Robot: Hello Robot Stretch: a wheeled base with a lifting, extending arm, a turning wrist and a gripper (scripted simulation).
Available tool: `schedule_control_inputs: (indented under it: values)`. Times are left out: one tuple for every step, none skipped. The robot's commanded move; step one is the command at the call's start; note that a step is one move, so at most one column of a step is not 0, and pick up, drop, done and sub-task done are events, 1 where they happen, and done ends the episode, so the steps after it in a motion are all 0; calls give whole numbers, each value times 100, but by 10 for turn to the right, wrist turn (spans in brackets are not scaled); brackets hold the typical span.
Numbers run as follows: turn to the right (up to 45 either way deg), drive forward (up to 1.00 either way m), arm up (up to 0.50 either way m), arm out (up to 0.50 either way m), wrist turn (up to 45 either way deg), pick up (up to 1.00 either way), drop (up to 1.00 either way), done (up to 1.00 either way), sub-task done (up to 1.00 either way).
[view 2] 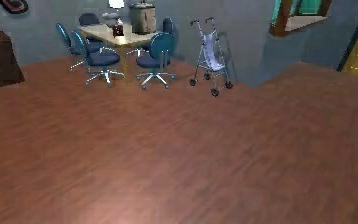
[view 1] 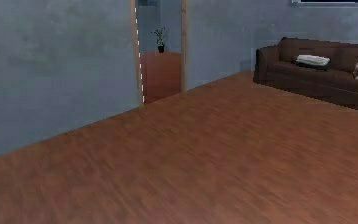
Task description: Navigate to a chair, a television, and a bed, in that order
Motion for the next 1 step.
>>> schedule_control_inputs:
  values:
    - [0,100,0,0,0,0,0,0,0]
